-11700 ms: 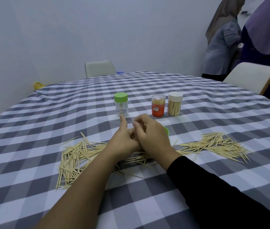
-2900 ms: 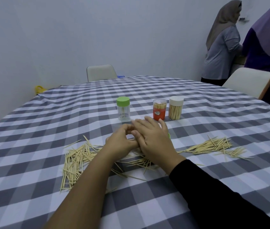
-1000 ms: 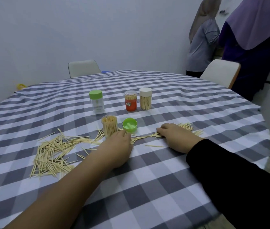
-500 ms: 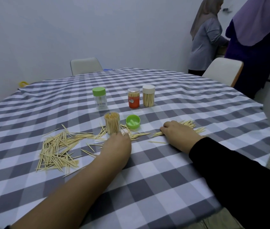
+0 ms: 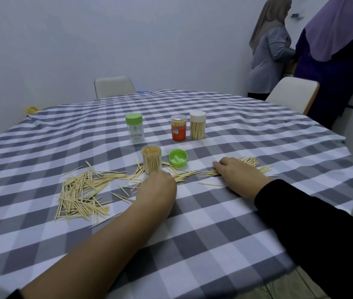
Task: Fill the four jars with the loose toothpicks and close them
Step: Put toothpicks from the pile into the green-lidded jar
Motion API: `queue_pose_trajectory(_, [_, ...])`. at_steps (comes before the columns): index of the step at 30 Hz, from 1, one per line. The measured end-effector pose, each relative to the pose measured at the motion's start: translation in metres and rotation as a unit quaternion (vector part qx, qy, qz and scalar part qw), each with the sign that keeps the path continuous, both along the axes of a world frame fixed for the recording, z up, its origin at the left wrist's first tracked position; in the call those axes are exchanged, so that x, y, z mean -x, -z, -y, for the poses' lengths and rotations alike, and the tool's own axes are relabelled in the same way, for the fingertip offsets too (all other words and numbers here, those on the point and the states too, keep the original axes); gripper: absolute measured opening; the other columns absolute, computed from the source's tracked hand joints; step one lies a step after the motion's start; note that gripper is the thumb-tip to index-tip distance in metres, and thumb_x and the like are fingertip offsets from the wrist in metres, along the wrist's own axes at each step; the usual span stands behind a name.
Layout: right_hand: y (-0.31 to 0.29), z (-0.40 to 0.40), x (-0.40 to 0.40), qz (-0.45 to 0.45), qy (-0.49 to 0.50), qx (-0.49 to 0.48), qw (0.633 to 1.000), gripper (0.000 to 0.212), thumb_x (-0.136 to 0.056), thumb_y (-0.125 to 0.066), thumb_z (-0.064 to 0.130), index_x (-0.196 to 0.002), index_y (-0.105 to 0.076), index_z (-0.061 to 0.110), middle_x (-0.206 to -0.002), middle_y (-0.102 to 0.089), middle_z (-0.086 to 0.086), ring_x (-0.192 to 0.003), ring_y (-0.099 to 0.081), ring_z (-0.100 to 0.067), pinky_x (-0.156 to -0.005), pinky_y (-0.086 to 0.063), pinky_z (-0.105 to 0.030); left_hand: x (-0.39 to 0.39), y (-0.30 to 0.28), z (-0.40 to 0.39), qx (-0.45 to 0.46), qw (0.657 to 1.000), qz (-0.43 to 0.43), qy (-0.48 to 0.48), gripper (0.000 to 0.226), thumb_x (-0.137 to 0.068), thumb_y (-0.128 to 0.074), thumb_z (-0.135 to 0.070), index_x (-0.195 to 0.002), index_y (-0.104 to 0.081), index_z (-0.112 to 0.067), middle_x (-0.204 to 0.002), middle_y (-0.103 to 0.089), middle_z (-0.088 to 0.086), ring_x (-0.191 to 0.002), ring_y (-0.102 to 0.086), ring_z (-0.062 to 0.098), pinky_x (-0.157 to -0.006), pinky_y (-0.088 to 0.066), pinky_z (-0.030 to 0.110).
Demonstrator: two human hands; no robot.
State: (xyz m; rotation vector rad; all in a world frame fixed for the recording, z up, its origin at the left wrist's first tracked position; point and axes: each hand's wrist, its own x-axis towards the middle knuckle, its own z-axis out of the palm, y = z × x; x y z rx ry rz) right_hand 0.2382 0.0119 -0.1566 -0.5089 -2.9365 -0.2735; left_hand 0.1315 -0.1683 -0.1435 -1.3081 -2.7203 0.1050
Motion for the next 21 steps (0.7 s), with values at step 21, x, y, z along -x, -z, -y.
queue_pose_trajectory(21, [0.001, 0.007, -0.002, -0.024, 0.047, -0.009, 0.999, 0.026, -0.096, -0.031, 0.005, -0.111, -0.051, 0.010, -0.111, -0.054, -0.008, -0.105, -0.050, -0.024, -0.083, -0.041, -0.030, 0.007, 0.005, 0.004, -0.043, 0.997, 0.027, 0.049, 0.029, -0.095, -0.048, -0.006, -0.123, -0.053, -0.009, -0.118, -0.049, 0.010, -0.105, -0.054, 0.026, -0.087, -0.047, 0.036])
